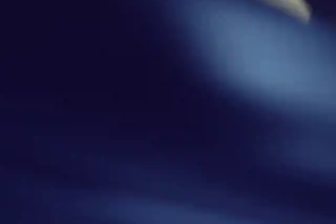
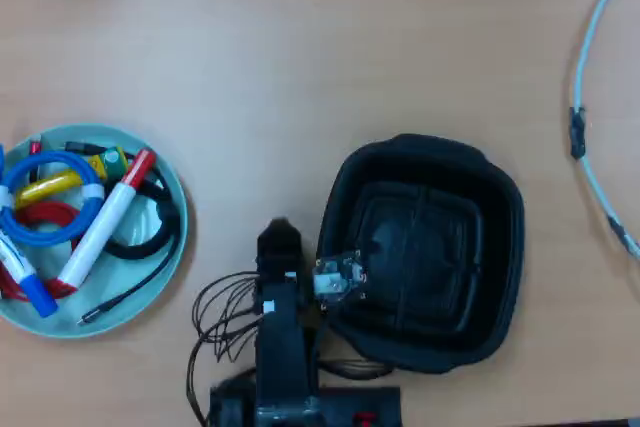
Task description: Pick up the red pen and put it in the green bowl
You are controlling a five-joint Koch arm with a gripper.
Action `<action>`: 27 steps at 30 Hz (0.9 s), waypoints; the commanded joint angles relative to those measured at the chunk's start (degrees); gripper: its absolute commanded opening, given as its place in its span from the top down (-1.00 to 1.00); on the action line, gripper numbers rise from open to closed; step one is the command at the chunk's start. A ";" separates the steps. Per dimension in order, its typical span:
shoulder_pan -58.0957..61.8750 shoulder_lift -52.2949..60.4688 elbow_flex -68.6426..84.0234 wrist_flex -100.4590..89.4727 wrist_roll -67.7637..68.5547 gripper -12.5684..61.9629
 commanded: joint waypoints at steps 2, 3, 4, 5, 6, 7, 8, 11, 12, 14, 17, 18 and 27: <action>0.88 5.45 4.39 -9.05 -0.26 -0.17; 0.97 5.45 5.45 -10.11 -0.26 -0.17; 1.14 5.45 6.33 -11.07 -0.26 -0.17; 1.32 5.45 7.56 -12.13 -0.26 -0.17; 1.41 5.45 8.88 -13.36 -0.26 -0.17; 1.67 5.45 10.28 -15.03 -0.26 -0.17; 2.11 5.45 11.95 -17.05 -0.26 -0.17; 3.60 5.45 16.79 -24.70 -0.26 -0.17; 3.69 5.45 18.46 -27.33 -0.26 -0.17; 3.69 5.45 21.36 -31.99 -0.26 -0.17; 3.69 5.45 24.26 -36.91 -0.62 -0.17; 3.69 5.45 24.61 -37.53 -0.70 -0.17; 3.87 5.27 25.05 -37.35 -0.18 -0.17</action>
